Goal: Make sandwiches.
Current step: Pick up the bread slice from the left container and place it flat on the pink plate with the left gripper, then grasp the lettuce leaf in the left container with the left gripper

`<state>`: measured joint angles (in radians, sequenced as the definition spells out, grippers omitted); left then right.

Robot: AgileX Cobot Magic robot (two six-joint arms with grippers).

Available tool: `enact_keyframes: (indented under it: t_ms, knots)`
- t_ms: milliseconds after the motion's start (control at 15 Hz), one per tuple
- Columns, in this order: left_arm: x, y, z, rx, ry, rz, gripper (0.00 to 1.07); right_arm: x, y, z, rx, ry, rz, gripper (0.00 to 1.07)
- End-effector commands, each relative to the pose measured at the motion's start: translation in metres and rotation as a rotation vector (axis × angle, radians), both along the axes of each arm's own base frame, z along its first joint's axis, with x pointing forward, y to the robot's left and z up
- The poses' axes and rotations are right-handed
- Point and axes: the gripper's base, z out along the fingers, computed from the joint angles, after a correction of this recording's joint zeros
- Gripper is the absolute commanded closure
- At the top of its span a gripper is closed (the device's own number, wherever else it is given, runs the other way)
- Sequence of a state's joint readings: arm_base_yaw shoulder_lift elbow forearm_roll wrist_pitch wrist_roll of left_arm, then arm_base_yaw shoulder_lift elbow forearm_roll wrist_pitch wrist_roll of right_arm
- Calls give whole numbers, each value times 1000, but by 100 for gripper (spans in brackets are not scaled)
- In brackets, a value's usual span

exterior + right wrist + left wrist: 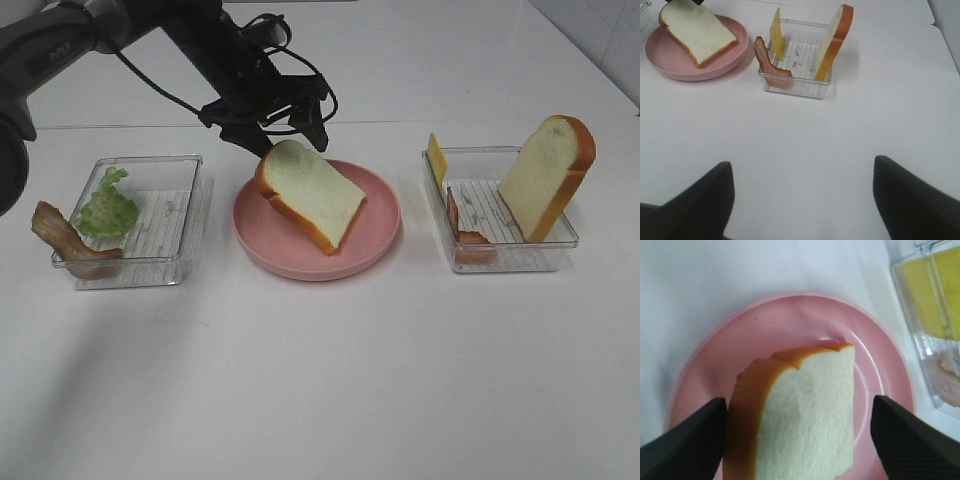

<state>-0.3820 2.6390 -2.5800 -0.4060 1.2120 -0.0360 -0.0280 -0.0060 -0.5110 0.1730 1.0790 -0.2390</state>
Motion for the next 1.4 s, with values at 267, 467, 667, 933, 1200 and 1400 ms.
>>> enact_keyframes:
  t_ms: [267, 467, 667, 933, 1200, 1400]
  knots:
    - [-19, -29, 18, 116, -35, -21, 32, -1, 0, -1, -2, -14, -4, 35]
    - [-23, -33, 26, 200, -97, -25, 32, -1, 0, -1, -2, -14, -4, 35]
    - [-23, -24, 51, 252, -175, 1, 32, -1, 0, -1, -2, -14, -4, 35]
    - [-20, 6, 97, 273, -268, 80, 32, -1, 0, -1, -2, -14, -4, 35]
    - [-28, 61, 128, 290, -216, 162, 32, -1, 0, -1, -2, -14, -4, 35]
    - [-48, 101, 134, 331, -127, 226, 32, -1, 0, -1, -2, -14, -4, 35]
